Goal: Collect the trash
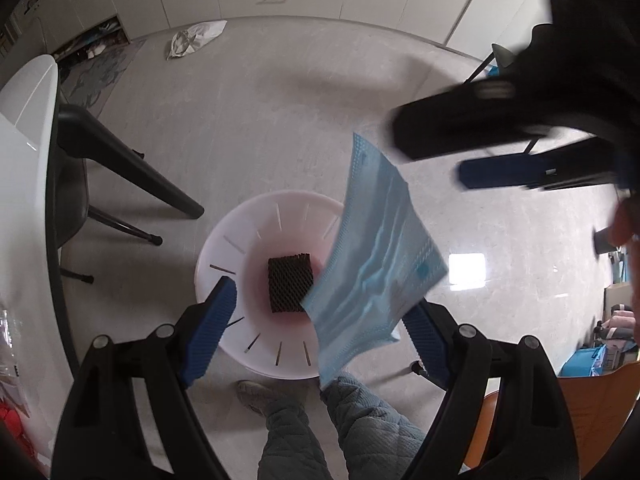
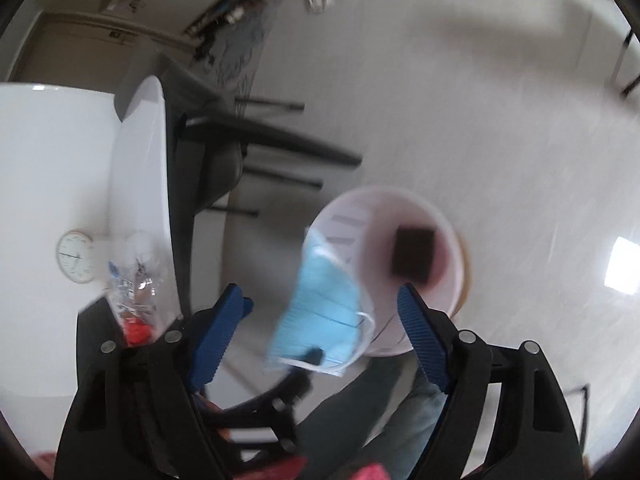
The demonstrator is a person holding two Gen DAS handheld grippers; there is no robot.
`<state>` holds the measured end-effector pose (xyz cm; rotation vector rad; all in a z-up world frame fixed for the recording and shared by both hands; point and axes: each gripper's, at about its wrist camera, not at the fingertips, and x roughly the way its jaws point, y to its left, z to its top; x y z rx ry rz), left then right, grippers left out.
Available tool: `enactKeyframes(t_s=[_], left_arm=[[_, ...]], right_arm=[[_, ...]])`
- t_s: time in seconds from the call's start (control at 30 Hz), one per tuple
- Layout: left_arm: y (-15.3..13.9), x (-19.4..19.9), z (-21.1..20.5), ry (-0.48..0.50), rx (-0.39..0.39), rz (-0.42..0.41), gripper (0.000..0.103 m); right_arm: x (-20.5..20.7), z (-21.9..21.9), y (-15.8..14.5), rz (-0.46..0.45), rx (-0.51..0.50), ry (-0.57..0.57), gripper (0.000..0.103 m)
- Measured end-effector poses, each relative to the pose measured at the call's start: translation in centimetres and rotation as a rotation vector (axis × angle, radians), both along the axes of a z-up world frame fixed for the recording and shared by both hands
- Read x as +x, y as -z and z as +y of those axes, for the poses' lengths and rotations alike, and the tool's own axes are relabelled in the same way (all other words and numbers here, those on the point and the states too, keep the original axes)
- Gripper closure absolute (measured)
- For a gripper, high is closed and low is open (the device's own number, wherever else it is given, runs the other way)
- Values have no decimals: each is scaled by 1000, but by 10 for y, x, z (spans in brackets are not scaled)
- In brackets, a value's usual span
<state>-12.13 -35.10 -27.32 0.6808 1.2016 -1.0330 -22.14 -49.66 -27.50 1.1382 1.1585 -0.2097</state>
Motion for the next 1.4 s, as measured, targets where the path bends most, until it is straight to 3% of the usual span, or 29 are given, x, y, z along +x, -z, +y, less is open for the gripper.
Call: enactKeyframes(t_s=[0.1,0.2,0.23,0.27,0.37,0.53,0.6,0.63,0.67,0.7,0.83,0.97,1.13,1.23,1.4], left_arm=[[-1,1,1,-4,-6,-1,25],[-2,3,1,-15,-8,-4,25],[-2,3,1,-18,-7,-3,25],[-1,4,1,-21,-4,-1,25],[2,7,3,-28,2,0,25],[0,13,13,-55,10,22,25],[-3,16,18,-71,9,32,25],[-5,19,21,-82,6,37,25],[-7,20,24,-92,4,41,24],[-9,22,27,-100,1,44,24],[-18,29,37,-137,-15,46,24],[-32,39,48,-172,-38,45,24],[-76,53,77,-235,-103,32,24],[-109,58,101,-277,-143,4,17],[-166,71,167,-399,-185,-98,10]], right_arm=[[16,5,18,43,71,-37,32],[26,9,33,91,80,-70,64],[28,13,38,110,64,-88,87],[28,16,42,122,46,-95,99],[26,16,55,142,15,-97,100],[25,15,95,182,76,-89,100],[25,19,117,211,111,-93,94],[26,21,125,226,124,-97,81],[26,23,136,245,132,-99,58],[28,26,142,256,120,-99,49],[33,34,149,289,57,-124,44],[34,36,131,265,-6,-122,44],[34,45,58,216,-243,-161,43],[29,62,-21,131,-426,-170,26],[26,93,-119,-17,-592,-164,8]])
